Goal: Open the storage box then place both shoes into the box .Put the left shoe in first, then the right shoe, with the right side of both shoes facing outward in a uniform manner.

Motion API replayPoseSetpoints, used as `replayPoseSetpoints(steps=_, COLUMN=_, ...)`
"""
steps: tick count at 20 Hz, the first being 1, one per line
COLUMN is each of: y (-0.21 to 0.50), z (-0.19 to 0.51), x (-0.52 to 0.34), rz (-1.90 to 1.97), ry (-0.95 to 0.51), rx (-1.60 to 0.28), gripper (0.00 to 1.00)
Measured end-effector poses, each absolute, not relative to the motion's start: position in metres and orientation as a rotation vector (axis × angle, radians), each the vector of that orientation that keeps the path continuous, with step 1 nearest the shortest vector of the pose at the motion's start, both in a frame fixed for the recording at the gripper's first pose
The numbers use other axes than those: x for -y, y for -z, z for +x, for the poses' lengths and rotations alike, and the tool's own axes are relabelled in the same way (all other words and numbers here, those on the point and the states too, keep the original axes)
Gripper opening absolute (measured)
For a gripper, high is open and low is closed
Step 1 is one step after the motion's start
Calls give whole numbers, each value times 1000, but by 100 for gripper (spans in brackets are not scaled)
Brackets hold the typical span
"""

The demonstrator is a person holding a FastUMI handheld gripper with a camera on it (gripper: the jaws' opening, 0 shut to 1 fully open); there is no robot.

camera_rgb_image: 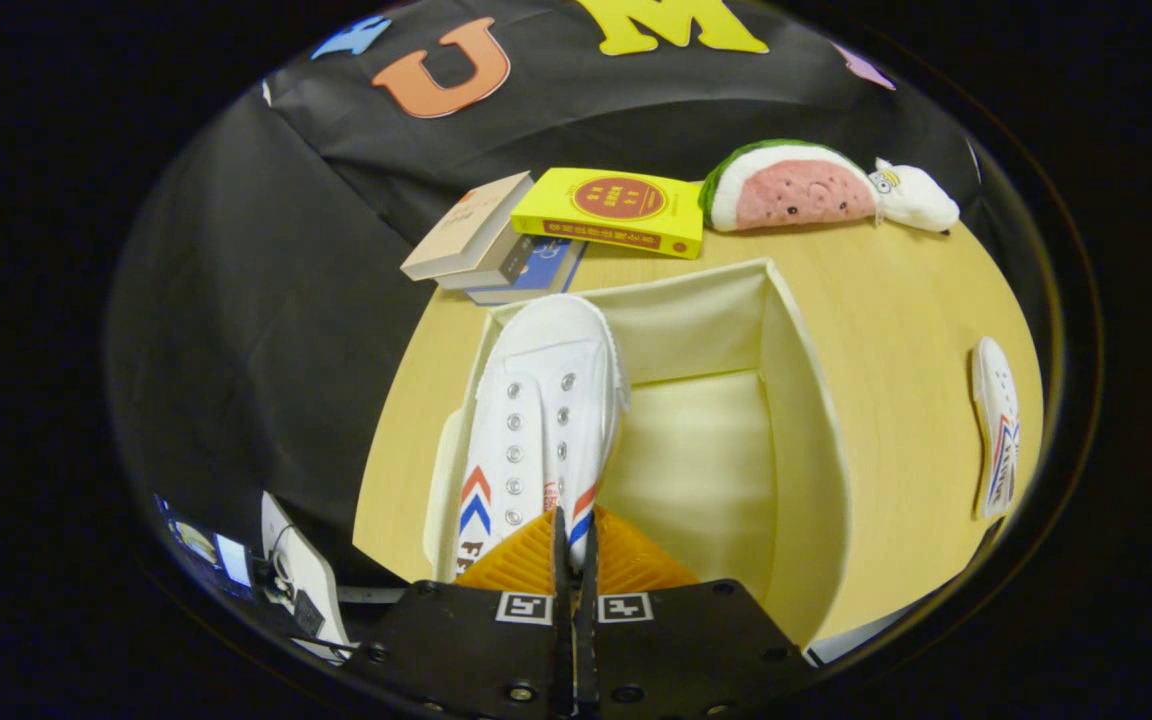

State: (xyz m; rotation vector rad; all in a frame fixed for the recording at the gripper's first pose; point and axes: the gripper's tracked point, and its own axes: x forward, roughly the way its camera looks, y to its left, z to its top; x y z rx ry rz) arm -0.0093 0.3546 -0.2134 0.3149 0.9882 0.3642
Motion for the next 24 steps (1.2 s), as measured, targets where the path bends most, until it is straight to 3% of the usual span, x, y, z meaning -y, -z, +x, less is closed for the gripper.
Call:
replayPoseSetpoints(steps=3, y=215, z=-11, x=-358, rz=321, ry=-380, rx=-1005, gripper=5)
replayPoseSetpoints(steps=6, y=222, z=-10, x=-359, rz=289, ry=-385, rx=-1020, gripper=19)
replayPoseSetpoints(steps=7, y=223, z=-11, x=-359, rz=278, ry=-400, rx=-1030, gripper=28)
replayPoseSetpoints(steps=10, y=217, z=-9, x=-356, rz=270, ry=-420, rx=-994, gripper=77)
replayPoseSetpoints(steps=15, y=187, z=-13, x=-325, rz=208, ry=-426, rx=-881, gripper=81)
replayPoseSetpoints(steps=17, y=171, z=-15, x=-305, rz=182, ry=-418, rx=-819, gripper=88)
replayPoseSetpoints(steps=24, y=115, z=-30, x=-208, rz=200, ry=-409, rx=-577, gripper=88)
